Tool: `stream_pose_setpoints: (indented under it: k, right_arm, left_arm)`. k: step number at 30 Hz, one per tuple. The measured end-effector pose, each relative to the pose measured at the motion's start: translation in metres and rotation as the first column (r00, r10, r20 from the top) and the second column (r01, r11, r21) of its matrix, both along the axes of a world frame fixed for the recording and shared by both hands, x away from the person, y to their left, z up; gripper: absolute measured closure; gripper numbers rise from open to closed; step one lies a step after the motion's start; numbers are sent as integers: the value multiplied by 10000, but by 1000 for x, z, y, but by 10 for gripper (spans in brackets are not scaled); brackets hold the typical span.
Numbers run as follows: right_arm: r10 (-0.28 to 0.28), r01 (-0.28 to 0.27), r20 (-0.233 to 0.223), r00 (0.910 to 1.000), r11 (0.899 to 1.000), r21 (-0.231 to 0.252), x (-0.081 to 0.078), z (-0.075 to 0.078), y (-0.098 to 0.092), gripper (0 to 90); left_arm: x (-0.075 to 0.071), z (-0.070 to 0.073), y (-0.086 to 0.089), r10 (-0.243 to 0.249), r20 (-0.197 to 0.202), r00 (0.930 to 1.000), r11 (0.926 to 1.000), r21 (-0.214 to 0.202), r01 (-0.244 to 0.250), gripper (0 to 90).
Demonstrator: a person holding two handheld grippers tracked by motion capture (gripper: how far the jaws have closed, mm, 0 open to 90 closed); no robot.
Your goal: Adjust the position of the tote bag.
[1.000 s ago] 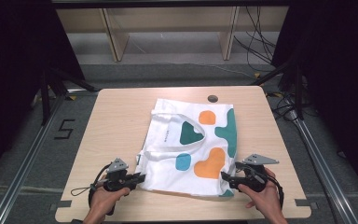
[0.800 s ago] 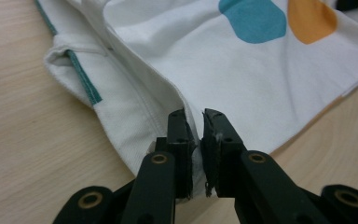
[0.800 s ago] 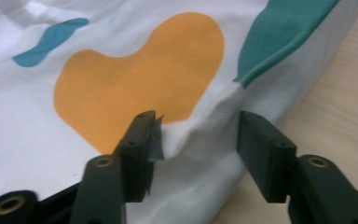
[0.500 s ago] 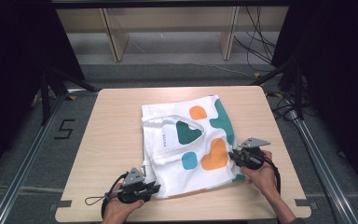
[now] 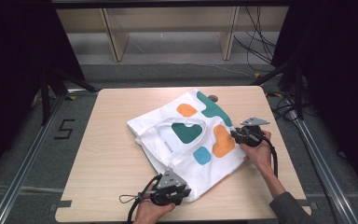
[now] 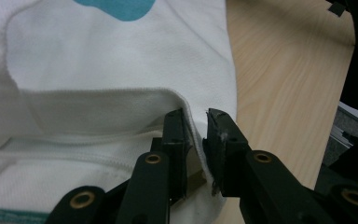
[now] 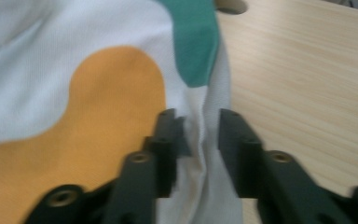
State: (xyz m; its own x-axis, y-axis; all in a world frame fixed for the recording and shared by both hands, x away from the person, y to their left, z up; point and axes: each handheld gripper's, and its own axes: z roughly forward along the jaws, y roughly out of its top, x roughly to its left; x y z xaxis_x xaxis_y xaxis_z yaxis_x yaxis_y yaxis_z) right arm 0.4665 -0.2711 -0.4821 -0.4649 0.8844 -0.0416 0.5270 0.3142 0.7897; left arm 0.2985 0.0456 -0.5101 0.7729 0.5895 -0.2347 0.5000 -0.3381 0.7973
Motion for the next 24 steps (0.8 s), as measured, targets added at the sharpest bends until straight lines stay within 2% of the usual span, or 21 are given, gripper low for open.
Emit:
stream_pose_setpoints:
  k: [1, 2, 3, 4, 6, 7, 8, 10, 11, 12, 13, 14, 15, 16, 17, 18, 20, 21, 22, 23, 24]
  right_arm:
    - [-76, 76, 196, 9998, 10000, 21, -3, 4, 0, 562]
    - [50, -50, 235, 9997, 10000, 0, -6, 8, 1, 523]
    - [317, -318, 167, 9994, 9995, 59, -11, 13, 2, 508]
    - [530, -531, 31, 9986, 9979, 377, -17, 17, 6, 485]
    - [931, -935, 113, 9956, 9945, 474, -32, 26, 13, 443]
    - [1514, -1510, -11, 9885, 9867, 601, -48, 32, 21, 417]
    - [1514, -1510, -11, 9885, 9867, 601, -48, 32, 21, 417]
    - [1981, -1964, -162, 9800, 9776, 756, -61, 34, 30, 396]
    - [2329, -2300, -262, 9721, 9694, 857, -71, 34, 39, 379]
    - [2329, -2300, -262, 9721, 9694, 857, -71, 34, 39, 379]
    - [2451, -2401, -435, 9685, 9659, 968, -77, 33, 44, 371]
    - [2700, -2655, -463, 9618, 9604, 847, -81, 33, 47, 367]
    - [2989, -2924, -549, 9527, 9508, 1026, -90, 33, 56, 365]
    - [2989, -2924, -549, 9527, 9508, 1026, -90, 33, 56, 365]
    - [3171, -3097, -659, 9461, 9453, 1024, -93, 32, 59, 365]
    - [3114, -2998, -867, 9463, 9458, 1248, -99, 32, 64, 365]
    - [3484, -3389, -801, 9339, 9342, 1117, -102, 30, 68, 362]
    - [3570, -3453, -969, 9291, 9310, 1185, -105, 30, 72, 359]
    - [3618, -3497, -973, 9272, 9289, 1218, -107, 30, 75, 358]
    - [3738, -3620, -890, 9232, 9238, 1248, -111, 29, 82, 349]
    - [3738, -3620, -890, 9232, 9238, 1248, -111, 29, 82, 349]
  left_arm:
    - [0, 2, -3, -242, -141, 9996, 9997, 48, 243, 747]
    - [1, 2, -5, -331, -69, 9994, 9994, 47, 331, 725]
    - [1, 4, -5, -463, -216, 9987, 9989, 81, 465, 700]
    - [1, 6, -2, -629, -310, 9975, 9979, 109, 633, 651]
    - [-2, 12, 5, -675, -407, 9969, 9975, -227, 666, 552]
    - [-2, 15, 11, -770, -296, 9966, 9968, -249, 763, 440]
    - [-2, 18, 18, -610, -302, 9977, 9976, -354, 600, 440]
    - [-2, 23, 34, -153, -342, 9993, 9986, -513, 136, 399]
    - [-1, 25, 41, -19, -268, 9996, 9980, -631, 2, 376]
    - [0, 27, 48, 266, -287, 9992, 9962, -828, -289, 376]
    - [2, 29, 58, 348, -98, 9993, 9968, -722, -354, 368]
    - [4, 30, 65, 648, 75, 9979, 9951, -749, -641, 357]
    - [6, 31, 74, 953, 224, 9952, 9948, -385, -944, 340]
    - [9, 30, 82, 1343, 417, 9901, 9909, -185, -1336, 340]
    - [12, 30, 91, 1698, 476, 9843, 9854, 62, -1703, 336]
    - [14, 28, 98, 2087, 545, 9765, 9774, 225, -2101, 331]
    - [19, 26, 115, 2520, 751, 9648, 9644, 634, -2568, 329]
    - [19, 24, 120, 2968, 701, 9524, 9522, 543, -3007, 329]
    - [20, 24, 127, 2991, 747, 9513, 9483, 875, -3050, 329]
    - [21, 23, 132, 3199, 812, 9440, 9397, 1003, -3271, 325]
    - [21, 22, 136, 3369, 862, 9376, 9329, 1041, -3448, 325]
